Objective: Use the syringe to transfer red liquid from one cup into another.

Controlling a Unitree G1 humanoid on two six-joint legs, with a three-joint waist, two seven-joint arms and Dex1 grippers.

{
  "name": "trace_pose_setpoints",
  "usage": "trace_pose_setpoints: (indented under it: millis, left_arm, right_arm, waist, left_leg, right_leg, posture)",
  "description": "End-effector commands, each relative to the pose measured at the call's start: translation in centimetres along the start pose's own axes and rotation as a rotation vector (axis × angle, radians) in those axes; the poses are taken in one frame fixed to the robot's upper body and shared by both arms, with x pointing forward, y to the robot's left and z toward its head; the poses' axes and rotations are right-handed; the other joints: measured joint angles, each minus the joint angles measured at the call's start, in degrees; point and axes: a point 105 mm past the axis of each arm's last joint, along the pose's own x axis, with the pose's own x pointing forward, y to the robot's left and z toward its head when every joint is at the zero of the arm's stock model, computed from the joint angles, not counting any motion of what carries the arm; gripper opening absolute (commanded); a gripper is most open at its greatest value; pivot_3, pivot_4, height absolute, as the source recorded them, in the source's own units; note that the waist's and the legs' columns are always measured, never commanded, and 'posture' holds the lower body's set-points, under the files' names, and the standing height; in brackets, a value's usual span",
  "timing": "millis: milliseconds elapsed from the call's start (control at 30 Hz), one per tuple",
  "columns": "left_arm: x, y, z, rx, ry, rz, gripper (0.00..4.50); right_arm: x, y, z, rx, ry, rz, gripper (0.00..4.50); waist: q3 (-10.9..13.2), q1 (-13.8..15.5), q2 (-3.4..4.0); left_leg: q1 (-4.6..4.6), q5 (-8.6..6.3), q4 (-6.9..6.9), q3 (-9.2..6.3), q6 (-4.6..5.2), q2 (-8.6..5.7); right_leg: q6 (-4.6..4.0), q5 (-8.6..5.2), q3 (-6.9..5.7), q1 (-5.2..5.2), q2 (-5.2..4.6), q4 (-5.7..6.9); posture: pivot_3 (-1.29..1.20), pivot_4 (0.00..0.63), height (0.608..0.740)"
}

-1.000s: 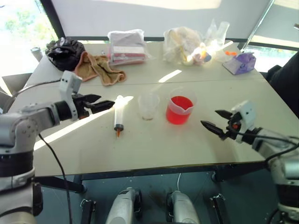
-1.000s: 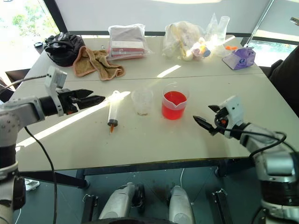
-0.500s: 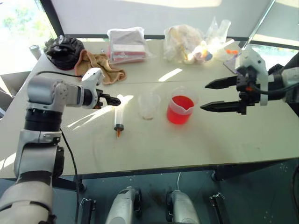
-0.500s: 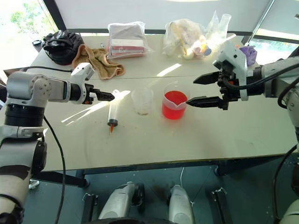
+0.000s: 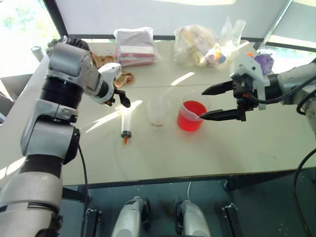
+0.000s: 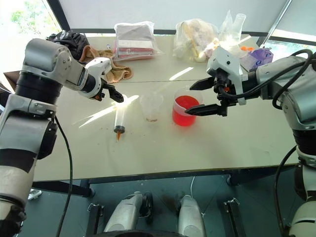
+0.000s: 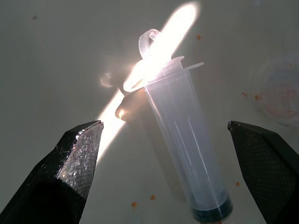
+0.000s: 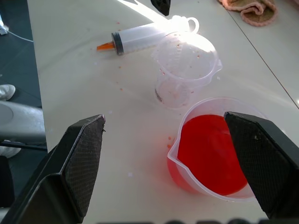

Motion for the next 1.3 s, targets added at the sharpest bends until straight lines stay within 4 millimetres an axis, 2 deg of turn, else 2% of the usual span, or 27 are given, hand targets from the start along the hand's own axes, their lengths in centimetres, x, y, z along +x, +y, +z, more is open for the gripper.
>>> trace_pose_setpoints:
  millis: [33,433,700,867,967,1133,1300]
  left_arm:
    - [0.2,-0.5,0.2,-0.051,0.042,0.000,4.47]
    - [3.9,-1.5,-0.5,-0.161,0.084,0.069,4.47]
    - [5.6,-1.7,-0.2,-0.197,0.040,0.094,4.47]
    - [6.0,-1.7,0.0,-0.188,0.025,0.116,4.47]
    - [6.2,-1.7,-0.1,-0.195,0.030,0.124,3.61]
    - [6.2,-1.3,-0.5,-0.241,0.047,0.144,1.49]
    - [5.4,-0.8,-0.3,-0.257,0.045,0.166,1.45]
  right_arm:
    - [-0.9,0.3,1.3,-0.051,-0.026,-0.029,4.29]
    - [-1.8,-0.4,2.6,-0.062,-0.056,-0.102,4.29]
    - [-1.7,-0.2,2.8,-0.057,-0.072,-0.109,4.29]
    - [-1.7,-0.1,2.9,-0.054,-0.071,-0.109,4.29]
    - [-1.7,-0.1,2.9,-0.055,-0.069,-0.112,4.29]
    - [-1.7,-0.2,2.9,-0.058,-0.068,-0.119,4.29]
    - [-1.6,-0.3,2.9,-0.059,-0.068,-0.120,4.29]
  waist:
    - [0.0,0.1,-0.01]
    - [0.0,0.1,-0.06]
    - [0.0,0.2,-0.05]
    - [0.0,0.2,-0.04]
    - [0.0,0.2,-0.04]
    - [0.0,0.3,-0.04]
    - [0.0,0.1,-0.05]
  left_leg:
    - [-0.02,0.00,0.05,0.00,0.00,0.00]
    - [-0.09,-0.07,0.25,-0.05,0.09,0.00]
    - [-0.05,-0.08,0.24,-0.05,0.08,0.00]
    - [-0.03,-0.08,0.25,-0.05,0.08,0.00]
    - [-0.03,-0.08,0.25,-0.05,0.08,0.00]
    - [-0.03,-0.09,0.26,-0.05,0.08,-0.02]
    - [-0.03,-0.09,0.25,-0.05,0.08,-0.02]
  right_leg:
    - [0.00,0.00,-0.01,0.00,0.00,0.02]
    - [0.03,0.02,-0.04,0.04,-0.07,0.06]
    - [0.28,0.16,-0.05,0.08,-0.09,0.06]
    - [0.32,0.18,-0.05,0.10,-0.10,0.06]
    - [0.34,0.20,-0.05,0.09,-0.10,0.06]
    - [0.36,0.21,-0.05,0.10,-0.11,0.06]
    - [0.38,0.22,-0.05,0.10,-0.11,0.06]
  posture:
    - [0.00,0.150,0.740]
    - [0.00,0.150,0.740]
    - [0.00,0.150,0.740]
    - [0.00,0.150,0.740]
    - [0.00,0.150,0.740]
    - [0.00,0.150,0.740]
    - [0.00,0.150,0.740]
